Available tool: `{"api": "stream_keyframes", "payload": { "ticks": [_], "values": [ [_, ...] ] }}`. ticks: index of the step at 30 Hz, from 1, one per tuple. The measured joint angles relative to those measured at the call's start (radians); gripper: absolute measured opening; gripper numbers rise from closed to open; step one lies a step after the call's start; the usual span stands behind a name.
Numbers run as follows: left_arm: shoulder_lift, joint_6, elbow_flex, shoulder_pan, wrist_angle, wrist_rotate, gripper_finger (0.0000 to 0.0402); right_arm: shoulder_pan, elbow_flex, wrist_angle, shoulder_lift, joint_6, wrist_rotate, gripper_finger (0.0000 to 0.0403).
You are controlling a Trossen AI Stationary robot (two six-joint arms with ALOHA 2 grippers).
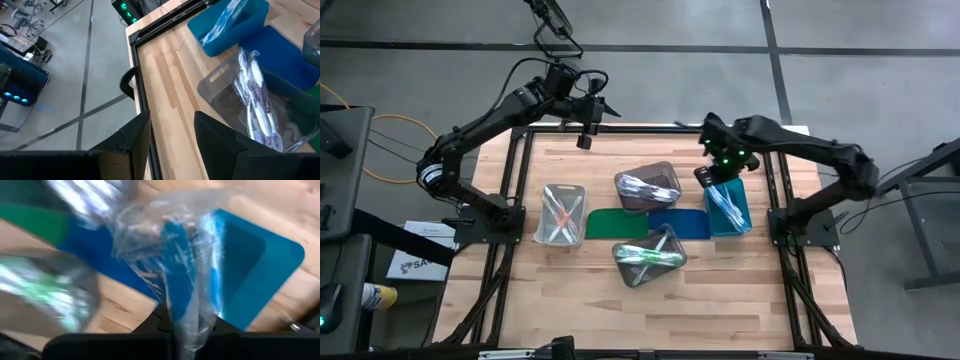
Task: Pick & Place Toothbrushes
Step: Put the blue toothbrush into the blue bin
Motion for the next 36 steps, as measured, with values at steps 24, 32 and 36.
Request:
{"api": "stream_keyframes", "payload": {
  "ticks": [24, 32, 36],
  "values": [
    [0.000, 0.025, 0.000, 0.000, -0.082, -0.026, 0.0147, 0.022, -0.126, -0.006, 0.205, -0.175, 0.117, 0.0005],
    [0.000, 0.025, 0.000, 0.000, -0.084, -0.026, 0.0147, 0.032, -0.190, 0.096, 0.205, -0.176, 0.132, 0.0005],
    [0.000, 0.026, 0.000, 0.000, -0.085, -0.026, 0.0147, 0.030, -0.255, 0.131, 0.205, -0.173, 0.132, 0.0005]
  ]
}}
